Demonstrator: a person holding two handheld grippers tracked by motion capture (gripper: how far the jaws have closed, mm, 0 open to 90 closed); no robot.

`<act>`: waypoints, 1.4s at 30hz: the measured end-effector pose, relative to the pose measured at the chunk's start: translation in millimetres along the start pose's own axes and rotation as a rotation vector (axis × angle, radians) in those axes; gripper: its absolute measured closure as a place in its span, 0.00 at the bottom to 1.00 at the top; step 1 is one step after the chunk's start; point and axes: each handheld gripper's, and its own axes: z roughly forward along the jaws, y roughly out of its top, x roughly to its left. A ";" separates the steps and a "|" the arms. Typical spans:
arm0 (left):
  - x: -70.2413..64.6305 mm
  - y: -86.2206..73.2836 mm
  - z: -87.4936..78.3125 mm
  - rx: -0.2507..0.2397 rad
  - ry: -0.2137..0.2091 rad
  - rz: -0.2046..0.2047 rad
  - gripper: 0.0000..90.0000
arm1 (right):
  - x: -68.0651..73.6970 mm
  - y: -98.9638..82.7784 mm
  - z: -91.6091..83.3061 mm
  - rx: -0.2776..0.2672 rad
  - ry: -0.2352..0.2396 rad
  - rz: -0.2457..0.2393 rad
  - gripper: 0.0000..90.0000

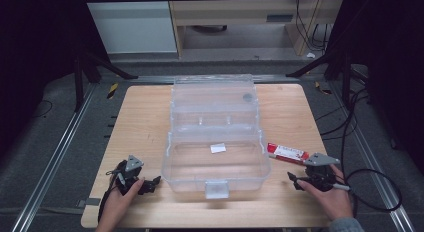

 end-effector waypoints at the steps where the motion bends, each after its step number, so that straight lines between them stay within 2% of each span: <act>1: 0.0 0.0 0.0 0.000 0.000 0.000 0.00 | -8.9 6.8 -0.8 0.002 -0.006 -0.011 0.21; 3: 0.0 0.0 0.0 0.000 0.000 0.000 0.00 | -12.2 9.2 -0.2 0.004 -0.009 -0.017 0.21; 7: 0.0 0.0 0.0 0.000 0.000 0.000 0.00 | -29.6 24.5 5.9 0.023 0.009 -0.044 0.18; 11: 0.0 0.0 0.0 0.000 0.000 0.000 0.00 | -37.3 32.9 12.9 0.040 0.027 -0.062 0.16; 13: 0.0 0.0 0.0 0.000 0.000 0.000 0.00 | -41.9 39.1 21.4 0.064 0.067 -0.072 0.15; 15: 0.0 0.0 0.0 0.000 0.000 0.000 0.00 | -43.4 40.1 24.8 0.075 0.078 -0.075 0.15; 16: 0.0 -0.1 0.0 0.000 0.000 0.000 0.00 | -47.1 41.2 31.9 0.108 0.091 -0.085 0.14; 18: 0.0 -0.1 0.0 -0.001 0.000 -0.001 0.00 | -48.3 41.4 33.8 0.114 0.092 -0.088 0.14; 21: 0.0 -0.1 0.0 0.000 0.000 -0.001 0.00 | -54.8 40.0 41.4 0.133 0.124 -0.065 0.14; 26: 0.0 -0.1 -0.1 0.000 0.000 0.000 0.00 | -57.7 36.5 47.6 0.148 0.150 -0.053 0.15; 27: 0.0 -0.1 -0.1 0.000 0.000 0.000 0.00 | -56.6 35.0 49.8 0.163 0.160 -0.052 0.16; 34: -0.2 -0.4 -0.4 -0.001 0.000 -0.001 0.00 | -53.0 30.4 49.6 0.170 0.160 -0.069 0.23; 37: -0.2 -0.5 -0.4 -0.001 0.000 -0.001 0.00 | -51.1 27.9 45.5 0.171 0.147 -0.082 0.33; 39: -0.2 -0.4 -0.4 0.000 0.000 -0.001 0.00 | -50.9 27.6 44.7 0.167 0.144 -0.086 0.35; 42: -0.2 -0.5 -0.4 0.000 0.000 -0.001 0.00 | -50.6 26.9 42.4 0.175 0.143 -0.091 0.43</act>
